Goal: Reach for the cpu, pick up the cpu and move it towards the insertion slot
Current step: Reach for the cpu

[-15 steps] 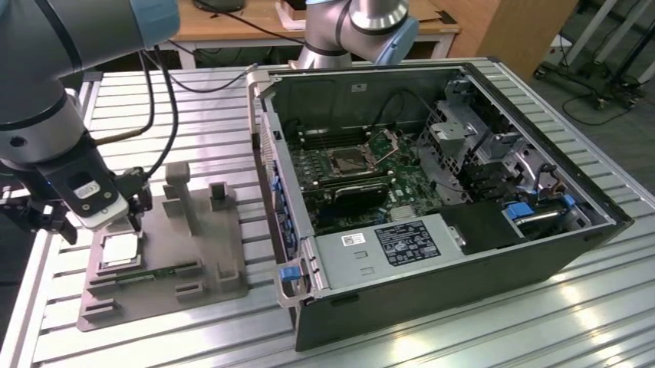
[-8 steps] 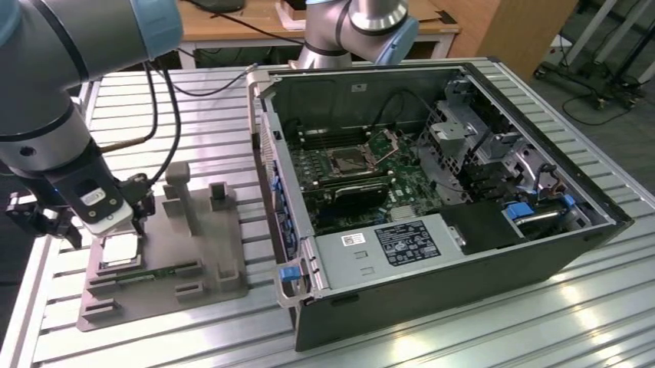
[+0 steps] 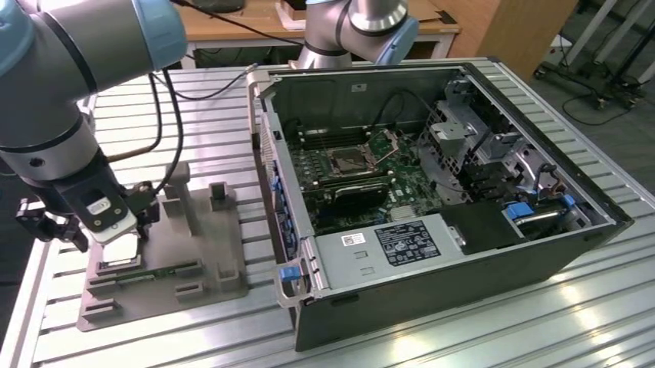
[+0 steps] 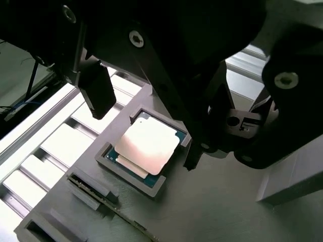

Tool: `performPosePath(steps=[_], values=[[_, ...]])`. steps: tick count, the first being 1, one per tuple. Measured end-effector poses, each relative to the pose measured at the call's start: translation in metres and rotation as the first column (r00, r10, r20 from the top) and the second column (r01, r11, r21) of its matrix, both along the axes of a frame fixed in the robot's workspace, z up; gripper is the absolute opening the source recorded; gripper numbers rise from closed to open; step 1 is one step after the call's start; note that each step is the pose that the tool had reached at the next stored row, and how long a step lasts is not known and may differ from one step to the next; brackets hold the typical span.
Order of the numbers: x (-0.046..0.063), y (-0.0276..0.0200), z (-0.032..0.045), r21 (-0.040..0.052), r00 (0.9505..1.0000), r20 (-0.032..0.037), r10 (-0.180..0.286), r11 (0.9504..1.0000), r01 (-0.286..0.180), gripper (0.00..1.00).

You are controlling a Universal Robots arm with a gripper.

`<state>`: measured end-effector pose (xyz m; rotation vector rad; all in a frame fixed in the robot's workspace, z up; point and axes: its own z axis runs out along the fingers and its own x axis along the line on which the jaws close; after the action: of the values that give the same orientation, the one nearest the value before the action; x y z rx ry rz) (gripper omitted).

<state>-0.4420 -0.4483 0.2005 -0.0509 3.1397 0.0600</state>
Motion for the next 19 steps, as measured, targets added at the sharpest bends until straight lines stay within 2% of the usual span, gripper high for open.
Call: performPosePath(steps=[11,13,14,16,19], values=[[0.000,0.0000,-0.0181,0.0006,0.9997,0.0000,0.024,0.9997,-0.024,0.81],[0.000,0.0000,-0.0183,0.0005,0.9997,-0.0002,0.024,0.9997,-0.024,0.68],[0.000,0.0000,-0.0183,0.0006,0.9997,-0.0002,0.024,0.9997,-0.024,0.68],[0.000,0.0000,-0.0184,0.0006,0.9997,-0.0002,0.024,0.9997,-0.024,0.56],[0.000,0.0000,-0.0185,0.0007,0.9997,-0.0001,0.024,0.9997,-0.024,0.55]])
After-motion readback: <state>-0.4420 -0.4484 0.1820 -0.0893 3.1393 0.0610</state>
